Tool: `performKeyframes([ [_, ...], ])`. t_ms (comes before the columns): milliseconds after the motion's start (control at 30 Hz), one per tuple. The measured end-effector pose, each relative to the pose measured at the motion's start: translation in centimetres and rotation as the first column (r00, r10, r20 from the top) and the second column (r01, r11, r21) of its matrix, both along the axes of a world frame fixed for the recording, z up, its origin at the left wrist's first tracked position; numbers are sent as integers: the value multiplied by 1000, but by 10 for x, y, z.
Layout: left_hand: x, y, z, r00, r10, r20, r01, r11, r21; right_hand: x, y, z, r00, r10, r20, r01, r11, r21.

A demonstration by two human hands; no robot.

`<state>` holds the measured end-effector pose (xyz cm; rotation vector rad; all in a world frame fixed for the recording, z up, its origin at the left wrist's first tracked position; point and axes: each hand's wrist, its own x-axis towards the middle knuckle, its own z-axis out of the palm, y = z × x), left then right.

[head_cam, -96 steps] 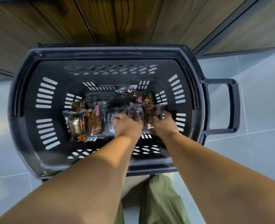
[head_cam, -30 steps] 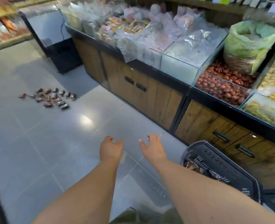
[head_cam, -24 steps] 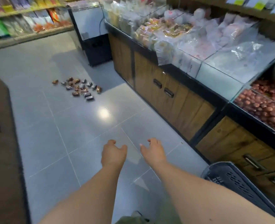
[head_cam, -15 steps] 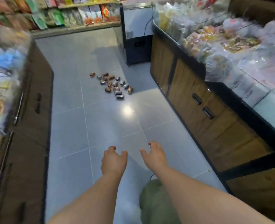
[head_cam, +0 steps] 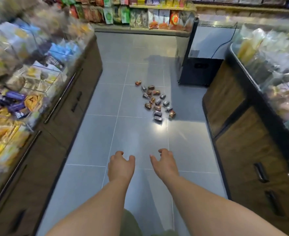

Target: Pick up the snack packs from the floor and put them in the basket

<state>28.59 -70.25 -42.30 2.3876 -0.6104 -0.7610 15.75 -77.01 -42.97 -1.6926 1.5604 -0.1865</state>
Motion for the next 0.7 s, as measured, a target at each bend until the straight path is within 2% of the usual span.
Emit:
performKeyframes([
  [167, 71, -81, -15, 1000, 23, -20, -22, 999, 43, 65, -82, -13, 999, 29, -30, -28, 999, 18],
  [333, 158, -174, -12, 999, -40, -10, 41, 997, 67, 147, -168, -6, 998, -62, 6, 62, 998, -4],
  [433, 202, -226, -8, 999, -15, -39, 16, 999, 43, 188, -212, -1, 994, -101, 41, 101, 995, 3],
  [700, 275, -354, -21, 998, -50, -44, 54, 993, 104, 259, -334, -23, 989, -144, 12, 142, 985, 98],
])
